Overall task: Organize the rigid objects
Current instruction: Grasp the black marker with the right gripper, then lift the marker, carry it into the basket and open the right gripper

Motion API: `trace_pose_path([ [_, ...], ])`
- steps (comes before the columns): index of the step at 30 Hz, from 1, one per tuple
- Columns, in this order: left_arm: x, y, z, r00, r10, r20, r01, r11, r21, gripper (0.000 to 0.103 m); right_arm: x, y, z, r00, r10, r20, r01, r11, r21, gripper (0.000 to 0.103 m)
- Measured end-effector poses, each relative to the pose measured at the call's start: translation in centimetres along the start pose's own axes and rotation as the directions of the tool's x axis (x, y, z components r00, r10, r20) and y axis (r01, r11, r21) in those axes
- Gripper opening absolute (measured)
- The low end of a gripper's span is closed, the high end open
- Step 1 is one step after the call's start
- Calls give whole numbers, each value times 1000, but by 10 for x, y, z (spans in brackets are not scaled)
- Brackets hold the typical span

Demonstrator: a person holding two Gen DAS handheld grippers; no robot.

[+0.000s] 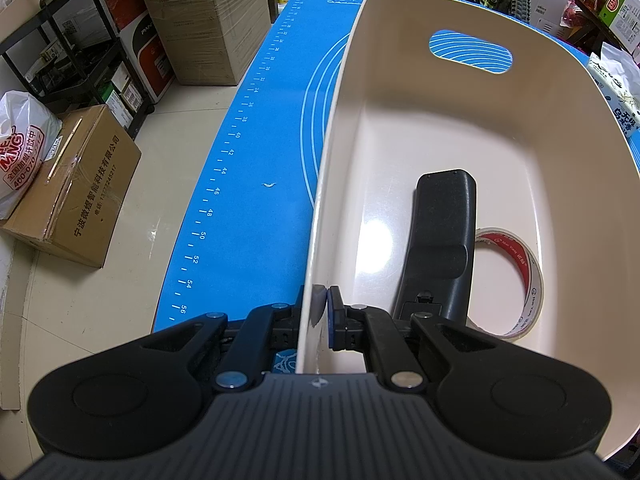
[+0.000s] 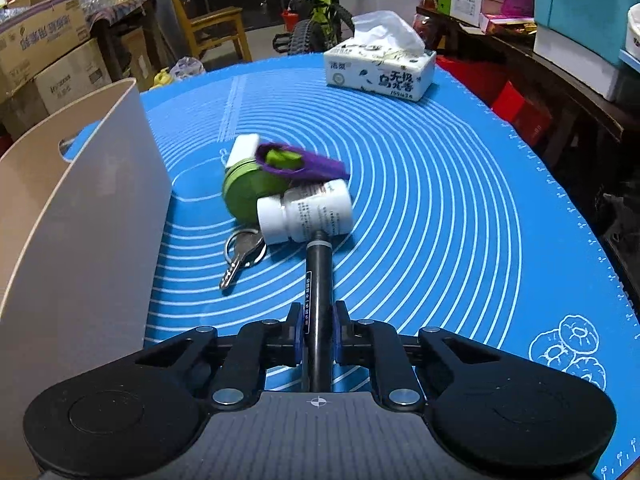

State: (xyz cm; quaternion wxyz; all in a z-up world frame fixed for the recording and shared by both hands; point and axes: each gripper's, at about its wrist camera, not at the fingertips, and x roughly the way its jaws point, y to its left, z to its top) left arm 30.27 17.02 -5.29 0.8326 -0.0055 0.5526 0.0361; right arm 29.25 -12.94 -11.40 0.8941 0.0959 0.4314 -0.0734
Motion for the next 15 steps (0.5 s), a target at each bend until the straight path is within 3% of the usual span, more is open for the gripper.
trace_pose_path([
  [15, 0, 0, 0, 1000, -1, 0, 1, 1000, -1, 9, -28, 1, 4, 995, 29, 95, -29, 1000, -1, 25],
])
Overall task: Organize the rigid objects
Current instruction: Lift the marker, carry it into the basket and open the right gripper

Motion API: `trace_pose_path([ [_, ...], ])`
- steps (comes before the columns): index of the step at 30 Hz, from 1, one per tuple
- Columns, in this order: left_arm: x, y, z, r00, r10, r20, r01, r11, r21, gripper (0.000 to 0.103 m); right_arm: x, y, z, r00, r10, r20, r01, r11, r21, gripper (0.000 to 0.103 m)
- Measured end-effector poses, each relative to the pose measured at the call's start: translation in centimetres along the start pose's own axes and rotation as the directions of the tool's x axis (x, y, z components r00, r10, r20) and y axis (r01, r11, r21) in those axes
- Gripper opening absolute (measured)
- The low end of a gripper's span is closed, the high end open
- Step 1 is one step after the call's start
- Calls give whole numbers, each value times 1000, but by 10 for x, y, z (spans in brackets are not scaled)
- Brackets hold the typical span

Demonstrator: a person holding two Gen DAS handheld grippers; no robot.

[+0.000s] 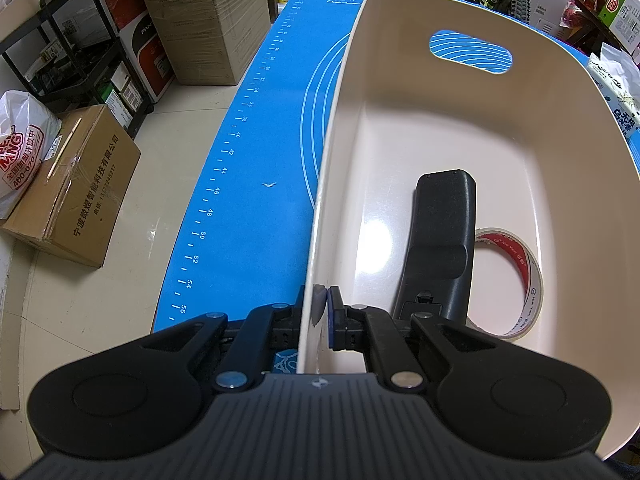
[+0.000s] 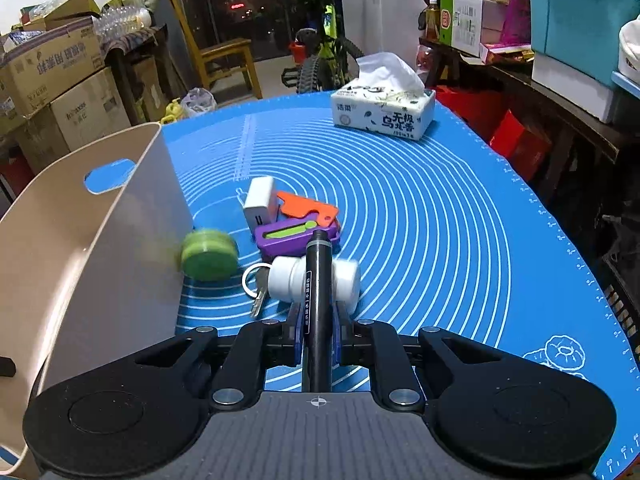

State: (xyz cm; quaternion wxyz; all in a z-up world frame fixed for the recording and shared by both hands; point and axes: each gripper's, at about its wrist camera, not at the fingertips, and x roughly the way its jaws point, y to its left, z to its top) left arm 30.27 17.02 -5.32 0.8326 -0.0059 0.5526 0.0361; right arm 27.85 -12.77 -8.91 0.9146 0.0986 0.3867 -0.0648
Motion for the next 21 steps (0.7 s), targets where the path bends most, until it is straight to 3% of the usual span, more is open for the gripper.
trace_pose_path([
  [11, 0, 0, 0, 1000, 1, 0, -1, 1000, 1, 9, -31, 14, 21, 993, 55, 102, -53, 998, -22, 25],
  [21, 0, -1, 0, 1000, 2, 0, -2, 1000, 3, 9, -55, 62, 53, 962, 181, 202, -163, 981, -105, 25],
])
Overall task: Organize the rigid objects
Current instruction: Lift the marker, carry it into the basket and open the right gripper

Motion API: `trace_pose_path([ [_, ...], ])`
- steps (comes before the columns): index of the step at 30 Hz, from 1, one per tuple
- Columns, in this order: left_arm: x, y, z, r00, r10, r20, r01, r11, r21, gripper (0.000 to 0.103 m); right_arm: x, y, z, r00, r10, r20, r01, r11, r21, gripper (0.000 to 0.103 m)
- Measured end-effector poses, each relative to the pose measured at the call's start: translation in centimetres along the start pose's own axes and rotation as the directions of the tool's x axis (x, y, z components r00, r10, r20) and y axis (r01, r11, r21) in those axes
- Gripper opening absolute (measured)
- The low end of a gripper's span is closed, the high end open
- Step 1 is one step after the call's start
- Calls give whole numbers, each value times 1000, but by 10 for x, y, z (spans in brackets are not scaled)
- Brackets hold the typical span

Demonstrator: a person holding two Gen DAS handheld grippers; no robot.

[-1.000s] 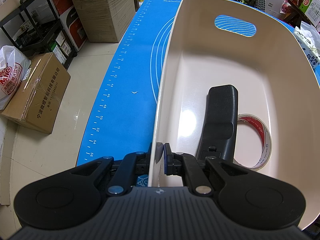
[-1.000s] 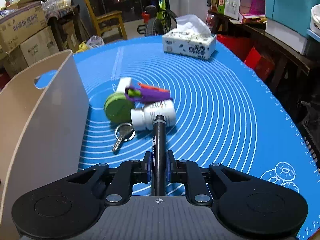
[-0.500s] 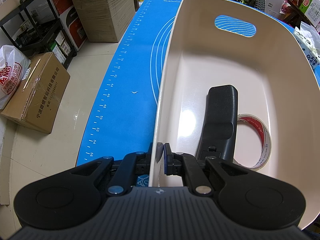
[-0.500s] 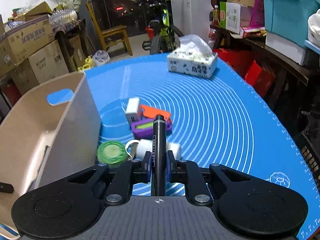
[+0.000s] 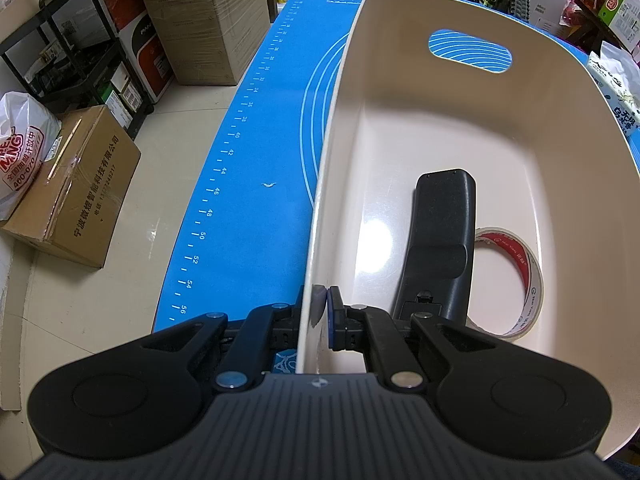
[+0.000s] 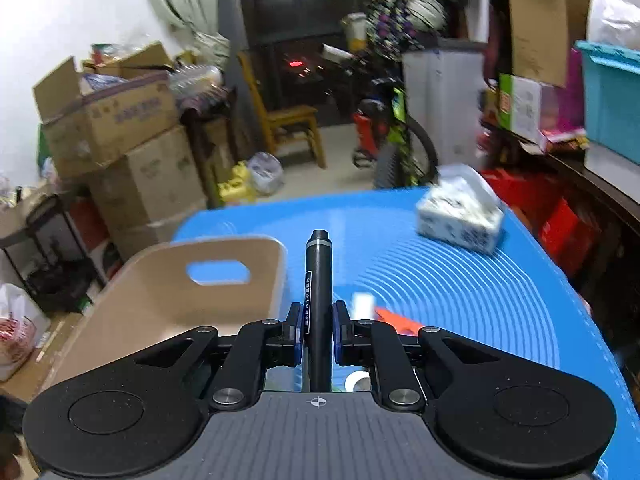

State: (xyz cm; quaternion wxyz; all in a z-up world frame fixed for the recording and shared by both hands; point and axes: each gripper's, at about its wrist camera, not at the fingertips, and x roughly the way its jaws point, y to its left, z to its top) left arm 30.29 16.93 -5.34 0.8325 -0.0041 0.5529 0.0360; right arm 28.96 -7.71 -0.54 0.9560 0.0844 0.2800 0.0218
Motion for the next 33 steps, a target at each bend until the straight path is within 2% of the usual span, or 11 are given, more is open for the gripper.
trace_pose_path([
  [5, 0, 0, 0, 1000, 1, 0, -1, 1000, 1, 9, 4, 31, 11, 997, 74, 21, -73, 996, -57, 25],
  [9, 0, 0, 0, 1000, 0, 0, 0, 1000, 1, 9, 10, 57, 9, 993, 121, 1, -120, 985, -122, 25],
  [13, 0, 0, 0, 1000, 0, 0, 0, 1000, 0, 9, 17, 74, -4, 989, 140, -44, -145, 976, -165, 25],
  [19, 0, 0, 0, 1000, 1, 0, -1, 1000, 1, 9, 34, 87, -26, 976, 144, -163, -173, 968, -181, 25],
  [26, 0, 0, 0, 1000, 0, 0, 0, 1000, 1, 9, 54, 90, -47, 947, 123, -297, -183, 966, -183, 25],
  [30, 0, -2, 1, 1000, 0, -1, 0, 1000, 1, 9, 54, 89, -47, 945, 127, -301, -188, 965, -183, 25],
  [31, 0, -2, 2, 1000, 0, -1, 0, 1000, 1, 9, 53, 88, -46, 945, 137, -297, -196, 964, -179, 37],
  [33, 0, -2, 2, 1000, 1, -1, -1, 1000, 2, 9, 51, 86, -45, 943, 164, -289, -220, 960, -173, 42],
])
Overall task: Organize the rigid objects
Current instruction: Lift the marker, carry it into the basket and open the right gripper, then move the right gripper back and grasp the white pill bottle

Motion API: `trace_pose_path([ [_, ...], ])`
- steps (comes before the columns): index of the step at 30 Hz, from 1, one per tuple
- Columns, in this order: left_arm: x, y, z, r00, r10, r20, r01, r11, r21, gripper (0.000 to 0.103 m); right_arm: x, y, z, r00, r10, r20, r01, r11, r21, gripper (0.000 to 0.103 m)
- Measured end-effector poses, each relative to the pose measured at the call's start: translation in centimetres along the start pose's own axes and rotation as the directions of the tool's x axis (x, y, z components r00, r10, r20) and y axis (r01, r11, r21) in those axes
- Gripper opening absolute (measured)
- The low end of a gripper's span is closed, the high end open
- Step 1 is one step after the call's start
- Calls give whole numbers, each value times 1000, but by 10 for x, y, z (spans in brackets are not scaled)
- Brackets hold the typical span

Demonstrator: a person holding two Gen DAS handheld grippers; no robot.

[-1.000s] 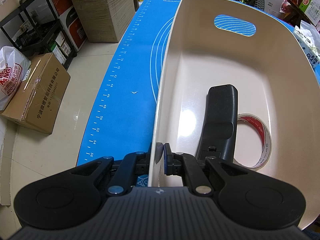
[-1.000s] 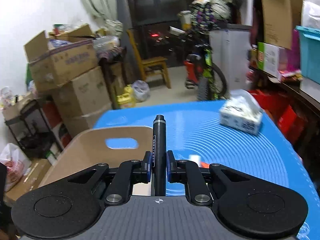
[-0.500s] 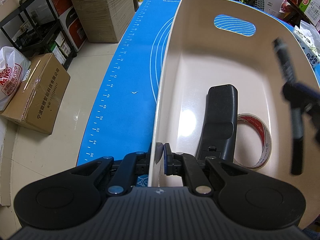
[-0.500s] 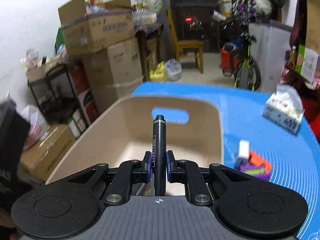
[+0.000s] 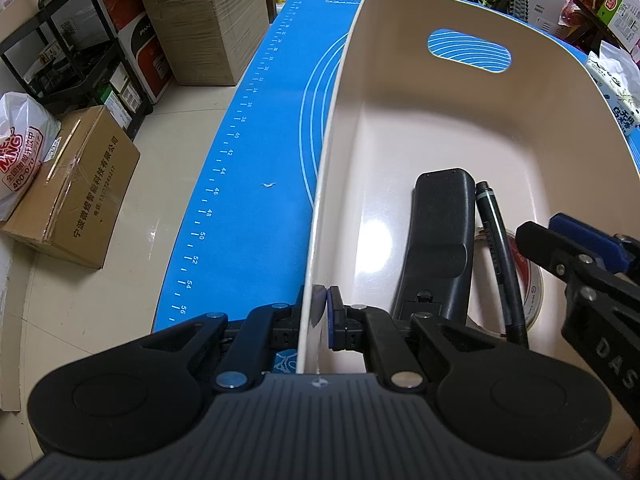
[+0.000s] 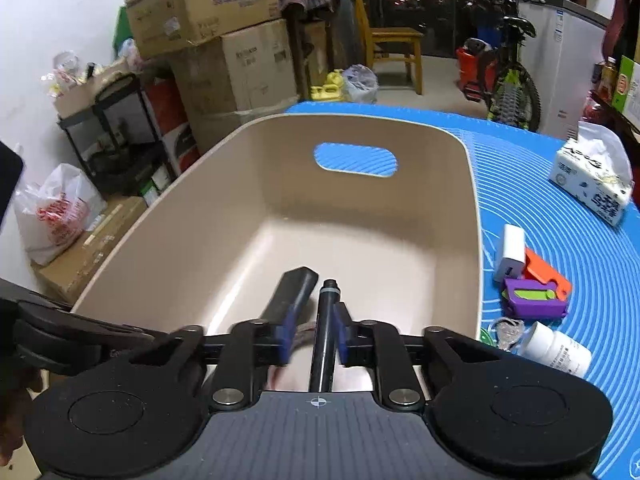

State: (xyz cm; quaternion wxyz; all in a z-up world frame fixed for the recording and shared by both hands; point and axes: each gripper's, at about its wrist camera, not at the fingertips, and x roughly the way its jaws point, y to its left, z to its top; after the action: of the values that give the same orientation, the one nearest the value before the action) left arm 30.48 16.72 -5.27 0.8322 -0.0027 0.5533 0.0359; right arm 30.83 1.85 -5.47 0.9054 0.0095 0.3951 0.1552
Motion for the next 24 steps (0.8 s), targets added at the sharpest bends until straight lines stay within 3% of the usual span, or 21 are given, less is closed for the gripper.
trace_pose_path([
  [5, 0, -1, 0, 1000, 1, 1, -1, 1000, 1, 9, -14, 0, -3, 997, 36, 71, -33, 999, -37, 59],
  [7, 0, -1, 0, 1000, 0, 1, 0, 1000, 0, 9, -23, 0, -3, 995, 22, 100, -17, 999, -47, 80],
  [14, 0, -1, 0, 1000, -1, 1, 1, 1000, 0, 9, -50, -28, 9, 987, 4, 163, -8, 1000, 21, 83],
  [18, 0, -1, 0, 1000, -1, 1, 1, 1000, 0, 9, -55, -45, 11, 982, -71, 177, 69, 997, 17, 93],
  [24, 0, -1, 0, 1000, -1, 1, 1, 1000, 0, 9, -56, -80, 1, 970, -153, 189, 143, 987, 67, 93],
])
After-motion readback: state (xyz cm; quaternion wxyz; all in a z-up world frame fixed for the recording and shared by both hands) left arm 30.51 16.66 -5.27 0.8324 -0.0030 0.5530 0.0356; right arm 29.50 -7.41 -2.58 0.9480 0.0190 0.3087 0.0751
